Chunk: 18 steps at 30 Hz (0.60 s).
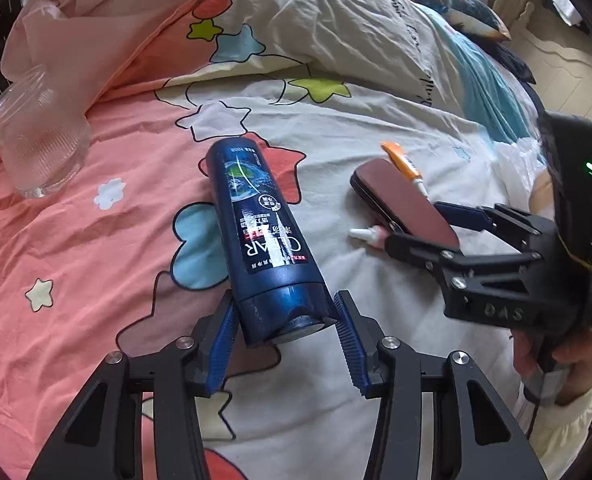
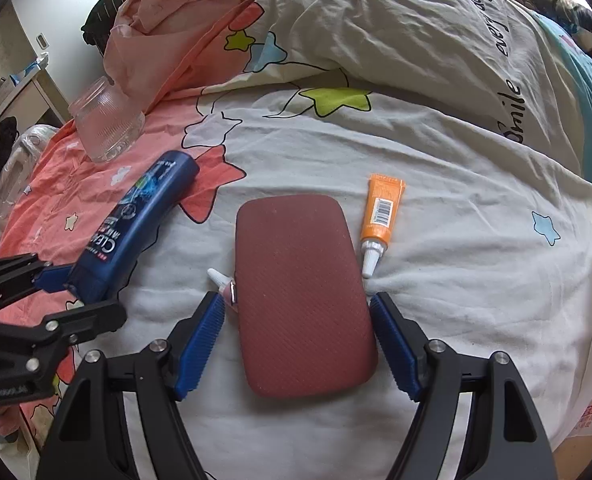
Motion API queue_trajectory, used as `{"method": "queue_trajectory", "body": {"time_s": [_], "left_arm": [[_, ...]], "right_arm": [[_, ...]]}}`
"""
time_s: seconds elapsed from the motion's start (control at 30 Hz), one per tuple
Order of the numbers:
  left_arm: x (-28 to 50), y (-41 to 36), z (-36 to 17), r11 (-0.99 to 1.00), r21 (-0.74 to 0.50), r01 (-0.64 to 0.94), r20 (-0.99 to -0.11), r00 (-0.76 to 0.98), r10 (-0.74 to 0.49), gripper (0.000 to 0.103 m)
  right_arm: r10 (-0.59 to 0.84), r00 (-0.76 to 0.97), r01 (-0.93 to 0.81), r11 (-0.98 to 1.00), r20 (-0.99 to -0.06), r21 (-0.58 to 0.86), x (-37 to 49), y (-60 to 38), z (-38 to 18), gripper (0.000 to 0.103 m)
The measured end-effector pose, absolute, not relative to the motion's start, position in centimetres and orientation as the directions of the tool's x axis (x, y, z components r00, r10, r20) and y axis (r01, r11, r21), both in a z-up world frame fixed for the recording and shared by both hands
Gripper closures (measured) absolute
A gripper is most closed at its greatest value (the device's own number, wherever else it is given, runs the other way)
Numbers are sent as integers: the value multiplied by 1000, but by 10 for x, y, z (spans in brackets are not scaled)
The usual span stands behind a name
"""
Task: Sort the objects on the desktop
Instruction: 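Grasp the blue shampoo bottle with the left tool while the right tool grasps the maroon case, then lift the shampoo bottle with the left tool while the right tool lifts the maroon case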
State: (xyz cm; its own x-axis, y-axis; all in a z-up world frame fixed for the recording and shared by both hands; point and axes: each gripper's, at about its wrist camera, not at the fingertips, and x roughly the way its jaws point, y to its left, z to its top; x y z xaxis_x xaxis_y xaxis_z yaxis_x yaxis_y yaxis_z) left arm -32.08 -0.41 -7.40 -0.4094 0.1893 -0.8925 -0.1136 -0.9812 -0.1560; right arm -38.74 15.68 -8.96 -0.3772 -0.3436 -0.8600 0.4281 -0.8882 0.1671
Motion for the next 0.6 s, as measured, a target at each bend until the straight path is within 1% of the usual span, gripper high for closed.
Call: {"method": "queue_trajectory", "body": {"time_s": [0.07,0.13,0.17,0.3,0.43,0.57,0.6], "left_arm": [[-311,-4,-67,-981,-146,-126,-885,-427,186,56],[-300,-3,-61,-980,-143,-140,-877,-441,191,57],[-295,-1,-58,-979,-138,-149,-875,-446,191,58],[-280,5,-50,-976,-119,-181,-874,-448,190,62],[-262,5,-34,-969,-142,-205,-860,-459,223,64],[-247,1,-24,-968,-138,-209,-856,-467,223,64],[-244,0,-22,-969,-137,-206,-856,-468,220,64]], "right_arm": [[-324,-387,435,-890,-864,139,-386,154,-91,31],[-310,-397,442,-890,-864,116,-384,152,-92,37],[-316,-392,438,-890,-864,126,-384,153,-91,42],[-332,-378,425,-891,-864,157,-380,154,-85,43],[-386,-361,420,-880,-849,222,-370,159,-70,43],[-407,-386,429,-874,-828,229,-350,160,-47,46],[-417,-389,435,-869,-821,235,-345,159,-42,65]]}}
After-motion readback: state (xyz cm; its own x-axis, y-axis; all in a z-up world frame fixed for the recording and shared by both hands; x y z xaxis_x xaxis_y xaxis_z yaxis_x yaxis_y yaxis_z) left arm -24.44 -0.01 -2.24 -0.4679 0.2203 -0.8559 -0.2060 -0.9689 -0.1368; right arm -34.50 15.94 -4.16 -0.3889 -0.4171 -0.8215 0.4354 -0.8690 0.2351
